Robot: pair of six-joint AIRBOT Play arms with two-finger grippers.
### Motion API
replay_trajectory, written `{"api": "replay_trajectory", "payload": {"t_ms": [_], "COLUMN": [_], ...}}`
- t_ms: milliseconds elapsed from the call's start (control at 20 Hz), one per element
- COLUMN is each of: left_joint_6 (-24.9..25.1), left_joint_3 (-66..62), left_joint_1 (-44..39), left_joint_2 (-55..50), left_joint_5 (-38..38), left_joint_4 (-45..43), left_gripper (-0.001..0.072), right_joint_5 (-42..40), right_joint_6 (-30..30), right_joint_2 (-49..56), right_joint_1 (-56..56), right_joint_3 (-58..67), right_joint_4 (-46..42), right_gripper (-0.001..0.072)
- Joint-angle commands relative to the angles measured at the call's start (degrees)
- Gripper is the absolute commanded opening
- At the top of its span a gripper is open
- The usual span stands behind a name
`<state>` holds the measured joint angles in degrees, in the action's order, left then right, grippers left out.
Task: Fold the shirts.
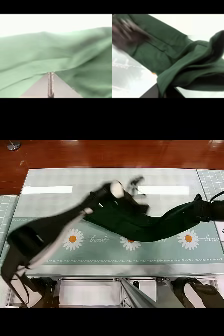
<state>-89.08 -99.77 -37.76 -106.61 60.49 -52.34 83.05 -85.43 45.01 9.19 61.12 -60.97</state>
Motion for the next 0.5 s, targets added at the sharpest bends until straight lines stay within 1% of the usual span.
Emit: {"api": "replay_trajectory", "payload": {"t_ms": [0, 50, 100, 150, 250, 300, 450], "left_joint_6": [3.02, 3.13, 3.72, 4.48, 4.7, 5.05, 4.79], "left_joint_3": [-0.87, -0.28, 1.64, 5.2, 15.58, 22.73, 44.94], "left_joint_1": [14.1, 18.05, 21.99, 25.68, 30.91, 32.83, 34.62], "left_joint_2": [7.06, 10.16, 14.34, 19.41, 30.77, 37.64, 56.98], "left_joint_5": [15.17, 17.57, 18.25, 17.4, 12.48, 9.11, 1.46], "left_joint_4": [-5.11, -7.41, -8.68, -8.76, -8.76, -8.74, -8.7], "left_gripper": [0.0017, 0.0018, 0.0018, 0.0018, 0.0018, 0.0018, 0.0018], "right_joint_5": [-1.42, -2.62, -4.22, -6.01, -9.7, -11.52, -14.67], "right_joint_6": [0.37, 0.55, 0.85, 1.25, 1.22, 1.22, 0.24], "right_joint_2": [1.33, 2.6, 4.44, 6.84, 12.52, 16.39, 30.05], "right_joint_1": [-0.24, -1.49, -3.89, -6.95, -13.77, -17.55, -26.38], "right_joint_3": [0.0, 0.04, 0.35, 1.14, 4.31, 6.97, 17.99], "right_joint_4": [6.03, 7.8, 9.75, 11.58, 12.52, 12.52, 12.52], "right_gripper": [0.004, 0.0039, 0.0039, 0.0039, 0.004, 0.0039, 0.004]}}
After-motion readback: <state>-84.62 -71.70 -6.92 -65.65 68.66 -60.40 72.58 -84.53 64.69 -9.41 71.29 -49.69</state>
